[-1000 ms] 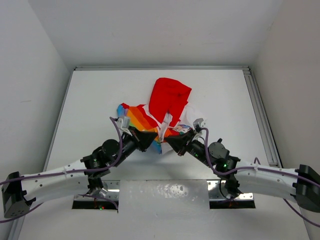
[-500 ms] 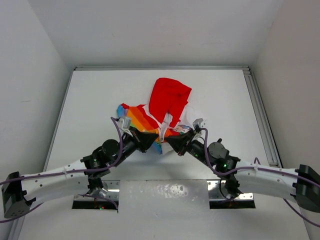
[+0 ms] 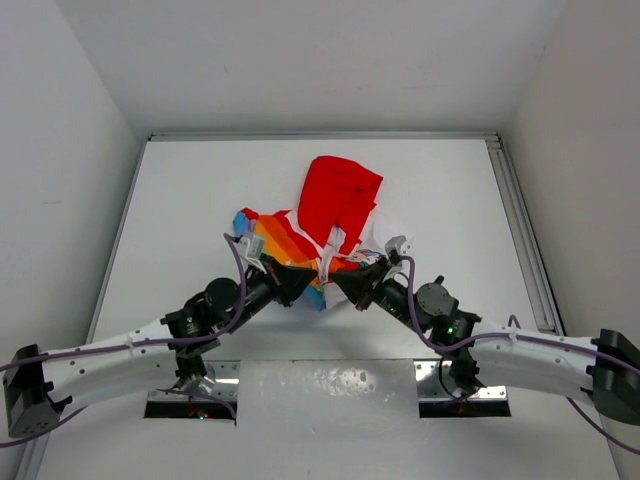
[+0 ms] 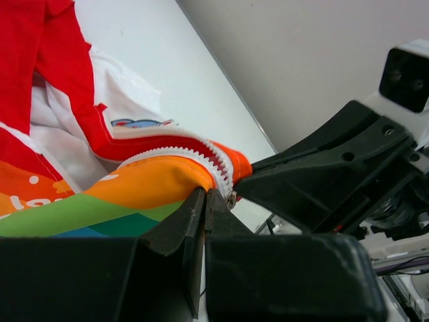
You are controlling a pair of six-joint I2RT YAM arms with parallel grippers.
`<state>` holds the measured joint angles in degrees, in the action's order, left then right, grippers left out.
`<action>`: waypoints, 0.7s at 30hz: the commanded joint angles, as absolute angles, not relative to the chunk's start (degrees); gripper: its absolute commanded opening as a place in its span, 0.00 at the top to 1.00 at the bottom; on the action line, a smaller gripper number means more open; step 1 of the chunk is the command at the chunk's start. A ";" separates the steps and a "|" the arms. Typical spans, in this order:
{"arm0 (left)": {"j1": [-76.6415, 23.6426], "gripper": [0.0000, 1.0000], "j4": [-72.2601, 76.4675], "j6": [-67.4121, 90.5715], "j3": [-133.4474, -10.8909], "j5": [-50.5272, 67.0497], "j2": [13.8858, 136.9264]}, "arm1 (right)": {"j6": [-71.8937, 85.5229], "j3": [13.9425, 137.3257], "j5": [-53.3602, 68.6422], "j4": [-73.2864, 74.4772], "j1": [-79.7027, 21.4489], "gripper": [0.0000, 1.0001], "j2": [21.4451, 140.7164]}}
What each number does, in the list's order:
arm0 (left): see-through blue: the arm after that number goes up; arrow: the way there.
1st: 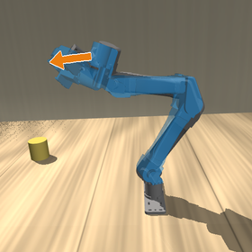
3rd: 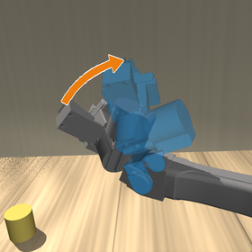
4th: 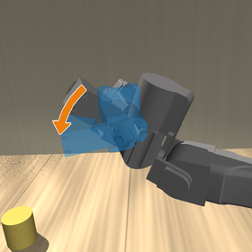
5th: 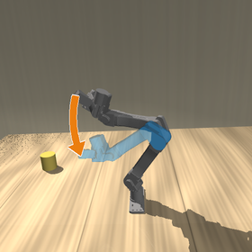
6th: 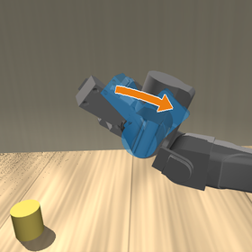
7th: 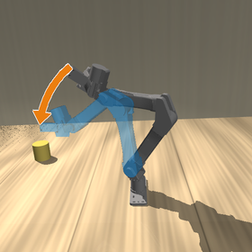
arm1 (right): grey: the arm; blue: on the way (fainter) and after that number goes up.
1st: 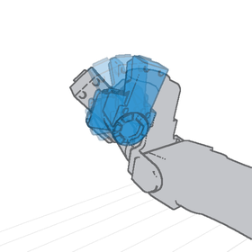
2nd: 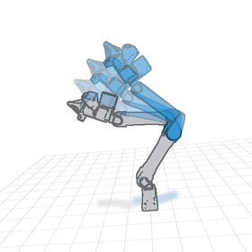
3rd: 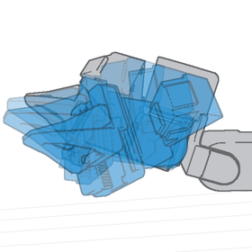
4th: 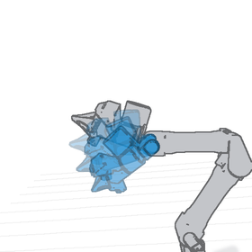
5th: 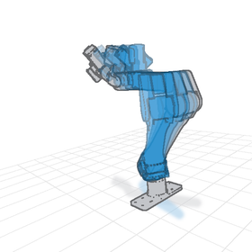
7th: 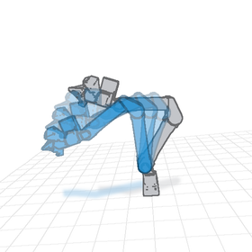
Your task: Zip up the jacket
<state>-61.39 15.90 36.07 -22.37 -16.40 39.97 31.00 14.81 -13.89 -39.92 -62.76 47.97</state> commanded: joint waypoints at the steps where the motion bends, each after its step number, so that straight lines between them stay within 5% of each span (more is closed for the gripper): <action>1: -61.08 1.00 14.07 36.12 -22.94 -14.24 39.64 | 30.32 18.46 -13.18 -43.77 -62.93 1.00 46.76; 21: -61.08 1.00 13.10 35.86 -22.41 -11.43 34.63 | 30.15 26.37 -21.27 -33.13 -62.93 1.00 55.28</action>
<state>-61.36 11.29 35.86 -22.37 -14.76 36.21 31.05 23.14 -17.82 -31.51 -62.87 54.76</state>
